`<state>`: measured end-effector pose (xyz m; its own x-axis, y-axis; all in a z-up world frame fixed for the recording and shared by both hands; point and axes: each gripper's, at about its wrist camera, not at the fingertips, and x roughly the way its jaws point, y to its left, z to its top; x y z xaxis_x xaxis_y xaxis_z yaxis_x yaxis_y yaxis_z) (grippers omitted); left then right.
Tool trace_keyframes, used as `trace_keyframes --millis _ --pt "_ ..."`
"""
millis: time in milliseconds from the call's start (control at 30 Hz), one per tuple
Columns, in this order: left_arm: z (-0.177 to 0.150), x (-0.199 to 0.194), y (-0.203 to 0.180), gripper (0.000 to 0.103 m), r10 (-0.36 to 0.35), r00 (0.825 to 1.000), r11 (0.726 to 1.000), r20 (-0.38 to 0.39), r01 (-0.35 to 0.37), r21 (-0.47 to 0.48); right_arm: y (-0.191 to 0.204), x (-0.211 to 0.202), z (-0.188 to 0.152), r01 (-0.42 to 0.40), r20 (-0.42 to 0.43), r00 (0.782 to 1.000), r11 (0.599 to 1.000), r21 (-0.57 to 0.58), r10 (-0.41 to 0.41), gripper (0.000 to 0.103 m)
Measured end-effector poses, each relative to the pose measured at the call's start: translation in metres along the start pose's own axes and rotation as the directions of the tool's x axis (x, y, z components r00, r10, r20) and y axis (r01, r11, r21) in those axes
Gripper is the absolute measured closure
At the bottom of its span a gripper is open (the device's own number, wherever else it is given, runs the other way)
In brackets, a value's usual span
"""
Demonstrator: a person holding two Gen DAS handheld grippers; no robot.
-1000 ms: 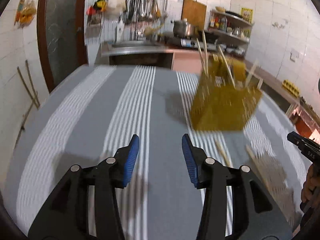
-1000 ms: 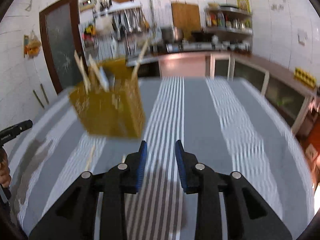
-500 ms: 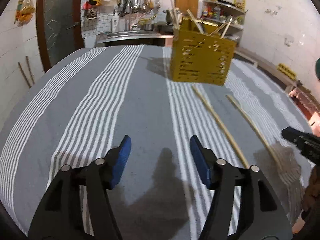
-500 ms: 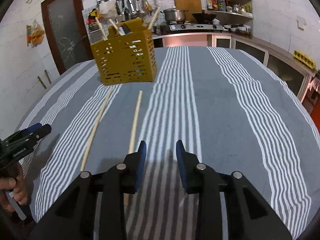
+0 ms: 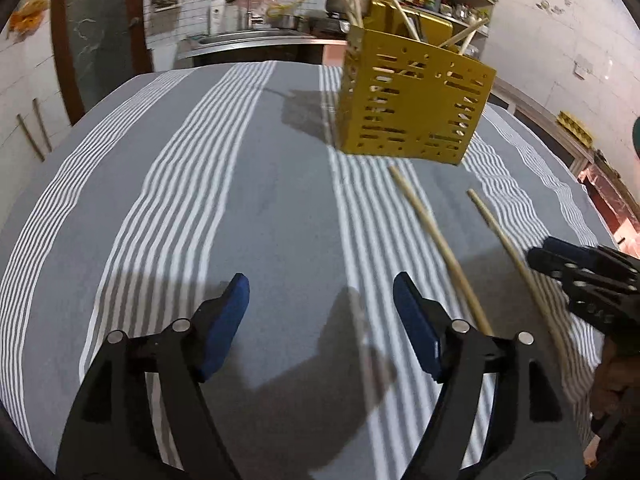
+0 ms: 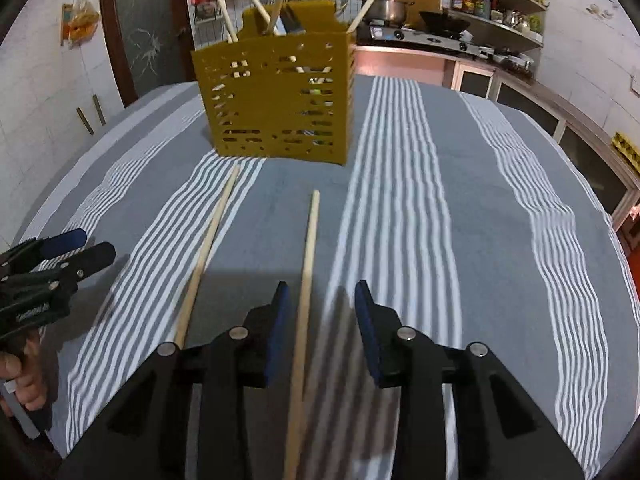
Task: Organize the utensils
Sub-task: 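Grasp a chopstick with the right gripper while the left gripper approaches another chopstick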
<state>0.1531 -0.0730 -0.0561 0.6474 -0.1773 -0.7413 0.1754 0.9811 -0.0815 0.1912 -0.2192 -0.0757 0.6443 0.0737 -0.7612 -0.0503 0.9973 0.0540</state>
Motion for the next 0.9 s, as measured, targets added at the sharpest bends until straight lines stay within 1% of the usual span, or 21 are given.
trace_keyframes --millis 67,133,267,300,367,433,467,633,733,900 --pt "0.011 0.005 -0.007 0.028 -0.009 1.0 1.0 -0.012 0.009 0.025 0.004 0.009 0.007 -0.015 -0.016 1.0 1.0 -0.009 0.015 0.069" --pt "0.018 0.008 -0.009 0.025 -0.017 1.0 0.999 -0.02 0.018 0.027 0.008 0.02 0.013 -0.002 -0.043 0.999 1.0 -0.029 0.001 0.069" --pt "0.031 0.014 -0.016 0.024 -0.011 1.0 0.999 -0.019 0.011 0.033 0.004 0.033 0.023 0.017 -0.067 0.998 1.0 -0.019 -0.018 0.07" --pt "0.034 0.016 -0.018 0.024 -0.01 1.0 0.999 -0.021 0.011 0.032 0.002 0.036 0.025 0.032 -0.071 0.997 0.999 -0.019 -0.033 0.071" --pt "0.038 0.02 -0.022 0.024 -0.012 1.0 0.999 -0.024 0.013 0.034 -0.003 0.039 0.028 0.063 -0.079 0.995 0.998 -0.024 -0.065 0.081" --pt "0.041 0.024 -0.027 0.024 -0.015 0.999 0.999 -0.03 0.016 0.038 -0.015 0.041 0.03 0.081 -0.087 0.993 0.997 -0.008 -0.081 0.093" --pt "0.042 0.026 -0.03 0.024 -0.016 0.999 0.999 -0.034 0.017 0.042 -0.021 0.041 0.031 0.089 -0.089 0.992 0.996 0.001 -0.088 0.095" --pt "0.05 0.041 -0.044 0.024 -0.02 0.998 0.998 -0.06 0.023 0.05 -0.049 0.041 0.032 0.115 -0.095 0.989 0.992 0.045 -0.111 0.097" --pt "0.056 0.056 -0.058 0.024 -0.013 0.995 0.997 -0.095 0.02 0.078 -0.06 0.041 0.032 0.123 -0.096 0.989 0.991 0.06 -0.116 0.097" --pt "0.058 0.08 -0.076 0.024 0.035 0.985 0.993 -0.166 -0.015 0.121 -0.064 0.044 0.035 0.121 -0.099 0.989 0.99 0.068 -0.114 0.097"
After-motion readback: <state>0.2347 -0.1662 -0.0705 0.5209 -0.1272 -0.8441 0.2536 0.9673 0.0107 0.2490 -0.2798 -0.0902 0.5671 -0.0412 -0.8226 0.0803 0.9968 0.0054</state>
